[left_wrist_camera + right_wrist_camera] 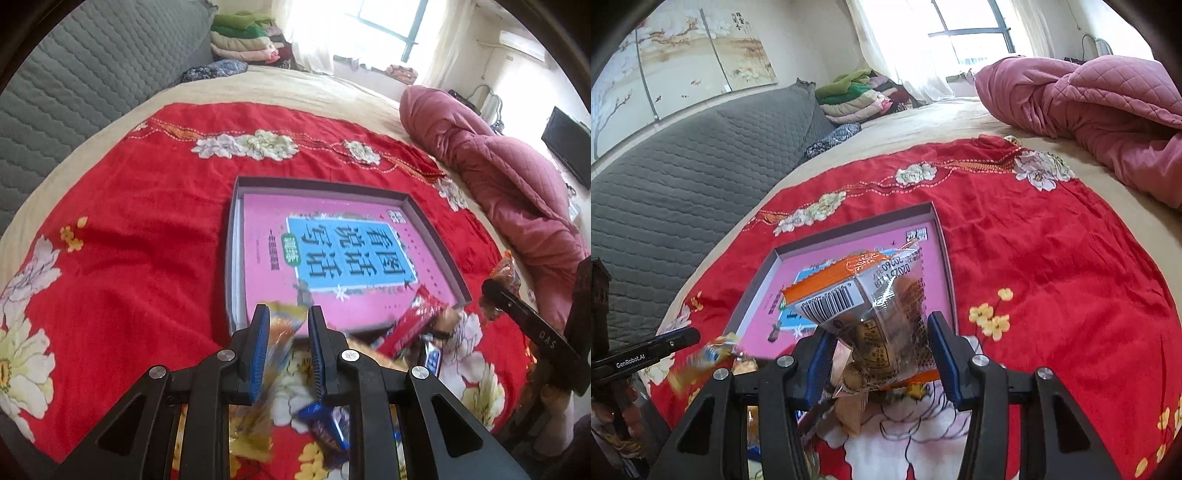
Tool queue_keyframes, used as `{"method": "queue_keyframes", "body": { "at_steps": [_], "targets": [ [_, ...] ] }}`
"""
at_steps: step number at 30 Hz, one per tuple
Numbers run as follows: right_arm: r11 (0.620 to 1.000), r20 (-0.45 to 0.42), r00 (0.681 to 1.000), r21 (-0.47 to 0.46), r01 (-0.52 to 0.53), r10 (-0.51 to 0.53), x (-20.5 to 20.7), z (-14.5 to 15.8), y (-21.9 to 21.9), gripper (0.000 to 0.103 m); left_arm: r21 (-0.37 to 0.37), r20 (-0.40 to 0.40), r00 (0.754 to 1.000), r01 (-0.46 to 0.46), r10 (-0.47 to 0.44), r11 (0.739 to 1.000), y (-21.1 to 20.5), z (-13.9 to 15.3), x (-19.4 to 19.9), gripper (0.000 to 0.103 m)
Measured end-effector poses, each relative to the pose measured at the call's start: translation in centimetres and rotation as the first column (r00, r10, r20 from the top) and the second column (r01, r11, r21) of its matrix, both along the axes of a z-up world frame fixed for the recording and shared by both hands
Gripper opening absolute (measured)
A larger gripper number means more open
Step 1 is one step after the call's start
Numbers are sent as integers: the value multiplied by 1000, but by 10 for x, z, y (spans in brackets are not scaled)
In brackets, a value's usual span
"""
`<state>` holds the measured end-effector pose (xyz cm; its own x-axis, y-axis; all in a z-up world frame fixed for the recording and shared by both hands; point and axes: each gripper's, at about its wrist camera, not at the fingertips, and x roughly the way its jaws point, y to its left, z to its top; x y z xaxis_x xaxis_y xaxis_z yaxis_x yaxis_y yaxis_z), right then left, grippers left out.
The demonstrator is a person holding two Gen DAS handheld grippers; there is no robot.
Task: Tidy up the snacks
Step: 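Lift the cookie bag and wafer bar and carry both over the tray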
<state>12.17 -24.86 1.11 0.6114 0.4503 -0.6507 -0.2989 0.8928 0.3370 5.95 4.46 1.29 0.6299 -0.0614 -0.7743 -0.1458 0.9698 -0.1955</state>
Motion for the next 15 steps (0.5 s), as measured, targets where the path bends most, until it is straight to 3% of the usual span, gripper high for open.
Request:
{"method": "queue_keyframes", "body": {
  "at_steps": [6,9,12,15],
  "targets": [
    [1000,13,1000,1,-5,5,10,0,5,50,20,6,1000,-12,12,1000,-1,-2,20,22],
    [1000,11,1000,-2,-12,12,14,-3,7,50,-38,-26,1000,-19,18,999,9,-7,23,22],
    [1000,6,1000,3,-21,21,14,-4,8,50,-41,-56,998,-3,1,999,18,-10,11,23],
    [1000,-1,1000,13,-26,26,14,-4,9,50,-79,-107,994,26,-34,997,22,-17,-3,38]
  ]
}}
